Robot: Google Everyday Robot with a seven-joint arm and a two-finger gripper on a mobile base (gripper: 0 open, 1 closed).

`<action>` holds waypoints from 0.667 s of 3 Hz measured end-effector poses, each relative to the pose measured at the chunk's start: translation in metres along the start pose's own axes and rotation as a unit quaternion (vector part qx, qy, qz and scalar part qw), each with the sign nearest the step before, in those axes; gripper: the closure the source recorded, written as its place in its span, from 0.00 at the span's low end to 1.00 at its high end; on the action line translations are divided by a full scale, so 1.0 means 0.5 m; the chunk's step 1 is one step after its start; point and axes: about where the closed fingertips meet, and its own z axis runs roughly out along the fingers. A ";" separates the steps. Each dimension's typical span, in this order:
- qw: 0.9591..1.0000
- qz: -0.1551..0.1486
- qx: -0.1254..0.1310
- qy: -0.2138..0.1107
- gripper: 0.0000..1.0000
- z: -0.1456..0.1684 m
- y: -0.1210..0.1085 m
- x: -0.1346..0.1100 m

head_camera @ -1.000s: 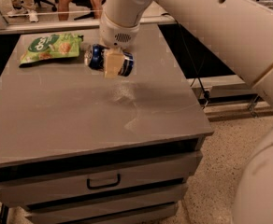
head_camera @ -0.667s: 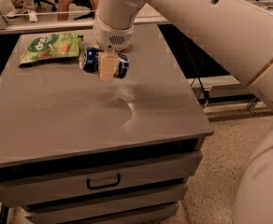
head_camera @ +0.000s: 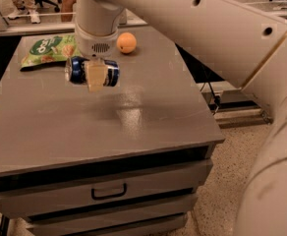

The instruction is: Knock pepsi can over

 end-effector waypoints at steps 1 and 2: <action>0.999 -0.015 -0.001 0.030 1.00 0.013 0.005 -0.016; 0.998 -0.024 -0.001 0.064 1.00 0.024 0.008 -0.015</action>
Offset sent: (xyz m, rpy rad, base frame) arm -0.0039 0.0079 -0.0178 -0.2070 -0.0867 0.0035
